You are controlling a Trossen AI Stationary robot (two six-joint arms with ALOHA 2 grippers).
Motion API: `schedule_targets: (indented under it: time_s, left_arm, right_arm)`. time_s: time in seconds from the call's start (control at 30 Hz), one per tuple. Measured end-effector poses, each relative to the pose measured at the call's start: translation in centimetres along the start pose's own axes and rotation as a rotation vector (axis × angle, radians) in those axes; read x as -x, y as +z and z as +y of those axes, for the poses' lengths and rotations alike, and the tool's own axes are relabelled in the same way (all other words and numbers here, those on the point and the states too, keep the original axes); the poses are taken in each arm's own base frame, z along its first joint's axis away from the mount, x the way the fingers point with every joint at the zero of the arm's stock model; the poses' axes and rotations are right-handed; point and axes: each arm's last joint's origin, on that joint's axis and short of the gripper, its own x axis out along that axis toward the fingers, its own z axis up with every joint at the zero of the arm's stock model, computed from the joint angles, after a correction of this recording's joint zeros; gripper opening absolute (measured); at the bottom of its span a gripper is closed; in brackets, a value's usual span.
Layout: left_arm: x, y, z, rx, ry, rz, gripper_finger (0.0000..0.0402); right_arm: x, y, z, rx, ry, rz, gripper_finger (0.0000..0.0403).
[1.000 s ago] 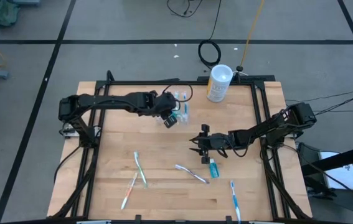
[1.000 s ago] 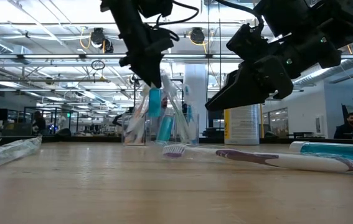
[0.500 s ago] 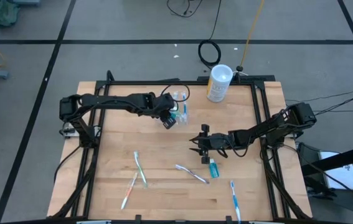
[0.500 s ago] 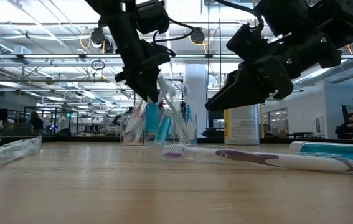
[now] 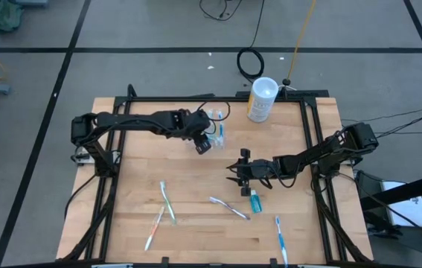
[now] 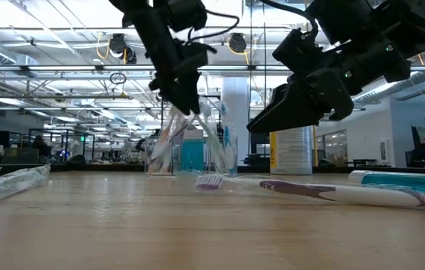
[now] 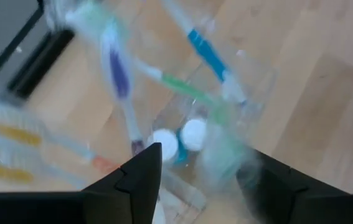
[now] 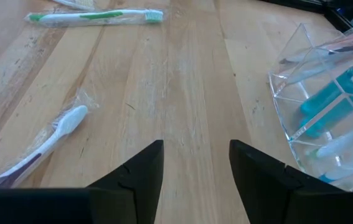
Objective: Pick & Place toothbrushing station
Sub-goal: Adjust the toothbrushes in the transparent organizer
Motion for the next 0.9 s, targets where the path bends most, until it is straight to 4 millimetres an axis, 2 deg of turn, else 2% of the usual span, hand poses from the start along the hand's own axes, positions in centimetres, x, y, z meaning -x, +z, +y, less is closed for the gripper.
schedule_targets:
  time_s: [0.23,0.5,0.7,0.9]
  left_arm:
    - [3.0,1.8,-1.6,-0.071,-0.040,-0.054,0.0181]
    - [5.5,1.7,-3.8,-0.124,-0.051,-0.098,0.0154]
    - [5.4,0.1,-4.5,-0.113,-0.038,0.033,0.0134]
    - [3.9,-1.5,-3.2,-0.038,0.051,0.121,0.0109]
  right_arm:
    - [0.0,0.0,0.0,0.000,0.000,0.000,0.0178]
    - [0.0,-0.1,0.0,0.004,0.001,0.007,0.0174]
    - [0.0,-0.1,0.0,0.003,0.001,0.007,0.0177]
    - [0.0,0.0,0.0,0.001,0.000,0.001,0.0174]
